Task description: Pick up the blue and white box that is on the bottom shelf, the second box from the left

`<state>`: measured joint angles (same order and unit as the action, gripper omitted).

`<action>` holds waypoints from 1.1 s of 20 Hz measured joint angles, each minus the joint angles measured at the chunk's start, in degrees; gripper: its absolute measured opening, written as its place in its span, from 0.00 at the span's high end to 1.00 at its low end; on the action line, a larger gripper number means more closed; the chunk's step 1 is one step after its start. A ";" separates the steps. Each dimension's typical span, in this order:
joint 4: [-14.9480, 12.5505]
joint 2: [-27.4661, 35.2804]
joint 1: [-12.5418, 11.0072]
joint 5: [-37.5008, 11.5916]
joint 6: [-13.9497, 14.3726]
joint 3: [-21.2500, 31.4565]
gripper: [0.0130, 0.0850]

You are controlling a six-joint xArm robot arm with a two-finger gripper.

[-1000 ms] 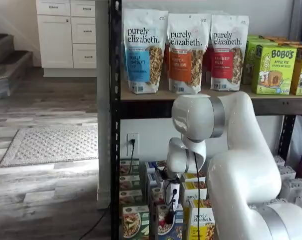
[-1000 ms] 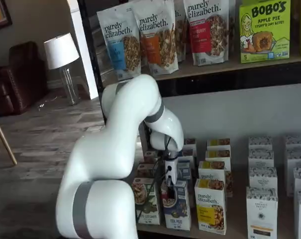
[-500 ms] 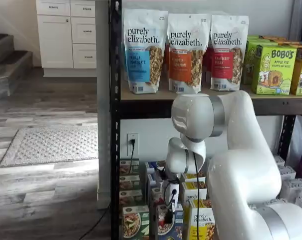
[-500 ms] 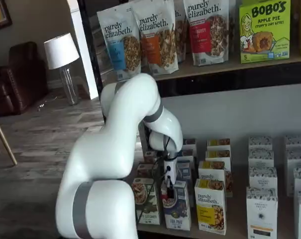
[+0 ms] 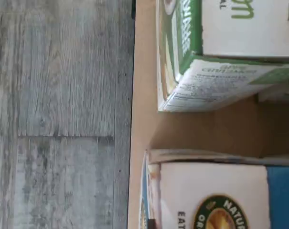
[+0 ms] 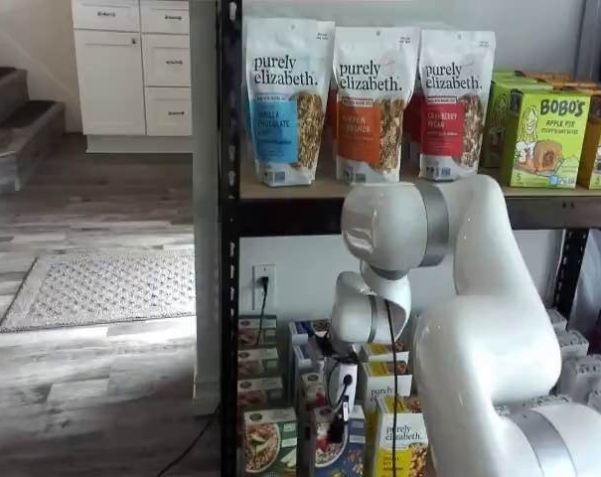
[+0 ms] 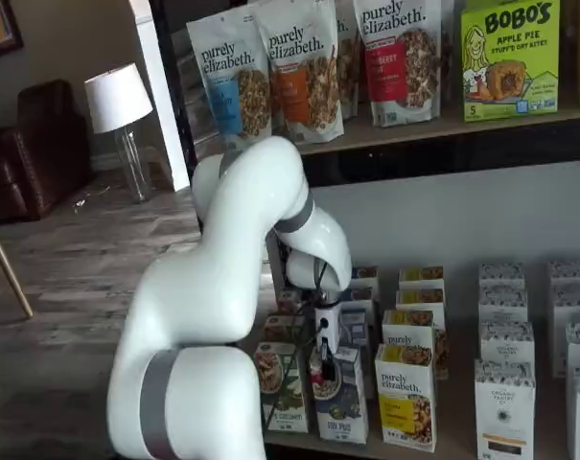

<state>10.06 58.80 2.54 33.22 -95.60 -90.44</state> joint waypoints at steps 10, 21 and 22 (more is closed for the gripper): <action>-0.88 -2.96 0.00 -0.52 0.64 4.29 0.50; 2.57 -10.92 2.32 -4.67 -0.50 16.20 0.50; 3.12 -11.78 2.50 -5.02 -0.85 17.37 0.50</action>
<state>13.18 47.02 5.05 28.20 -96.45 -73.07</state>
